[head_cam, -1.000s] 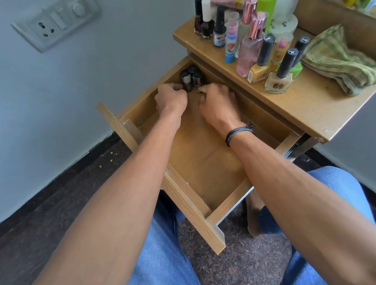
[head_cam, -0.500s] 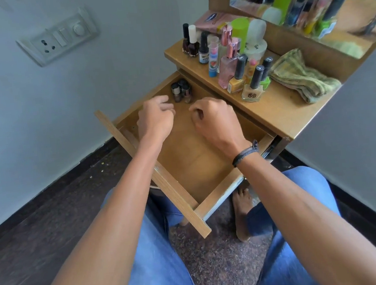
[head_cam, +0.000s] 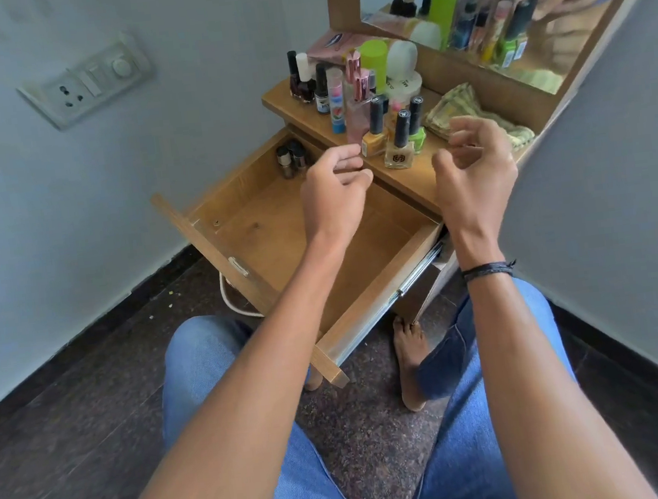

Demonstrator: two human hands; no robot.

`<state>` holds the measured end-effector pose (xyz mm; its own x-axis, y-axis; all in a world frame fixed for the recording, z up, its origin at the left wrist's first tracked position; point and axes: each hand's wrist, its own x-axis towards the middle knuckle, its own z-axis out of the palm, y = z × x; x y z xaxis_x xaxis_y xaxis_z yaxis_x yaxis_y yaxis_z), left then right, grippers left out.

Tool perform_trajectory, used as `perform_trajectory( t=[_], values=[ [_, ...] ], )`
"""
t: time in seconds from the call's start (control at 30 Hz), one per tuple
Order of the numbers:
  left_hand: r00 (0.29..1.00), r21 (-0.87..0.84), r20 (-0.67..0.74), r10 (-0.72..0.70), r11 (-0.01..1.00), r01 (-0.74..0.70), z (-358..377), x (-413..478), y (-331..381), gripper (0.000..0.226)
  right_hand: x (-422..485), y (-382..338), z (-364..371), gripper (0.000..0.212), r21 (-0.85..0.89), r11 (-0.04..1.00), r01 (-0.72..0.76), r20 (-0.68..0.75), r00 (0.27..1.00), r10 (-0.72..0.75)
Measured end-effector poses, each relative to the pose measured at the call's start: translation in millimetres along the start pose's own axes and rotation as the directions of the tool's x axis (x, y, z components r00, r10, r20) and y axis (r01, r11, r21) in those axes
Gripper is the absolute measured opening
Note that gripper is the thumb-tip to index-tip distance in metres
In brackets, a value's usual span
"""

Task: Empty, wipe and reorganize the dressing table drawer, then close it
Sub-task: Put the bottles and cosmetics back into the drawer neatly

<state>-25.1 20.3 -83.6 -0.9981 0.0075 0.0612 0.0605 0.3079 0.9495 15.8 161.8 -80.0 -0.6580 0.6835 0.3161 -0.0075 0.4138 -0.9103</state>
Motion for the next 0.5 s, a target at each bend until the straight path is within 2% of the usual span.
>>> perform_trajectory(
  t=[0.07,0.3,0.4,0.5],
  values=[
    [1.000,-0.015,-0.018,-0.006,1.000,0.005,8.3,1.5,3.9,0.037,4.8,1.6,0.3,0.041,-0.010,1.000,-0.020,0.085,0.996,0.020],
    [0.999,0.011,-0.020,-0.049,0.999,0.049,22.3,6.4,6.7,0.040,14.1,10.3,5.5,0.071,-0.028,0.998,0.047,0.349,0.936,-0.034],
    [0.998,0.036,-0.028,-0.059,0.998,0.060,24.8,8.3,6.1,0.041,16.8,11.8,8.8,0.074,-0.028,0.996,0.080,0.400,0.914,-0.062],
    [0.997,0.035,-0.034,-0.063,0.997,0.065,26.9,10.6,5.9,0.041,19.0,13.3,11.7,0.068,-0.067,0.992,0.110,0.400,0.913,-0.074]
  ],
)
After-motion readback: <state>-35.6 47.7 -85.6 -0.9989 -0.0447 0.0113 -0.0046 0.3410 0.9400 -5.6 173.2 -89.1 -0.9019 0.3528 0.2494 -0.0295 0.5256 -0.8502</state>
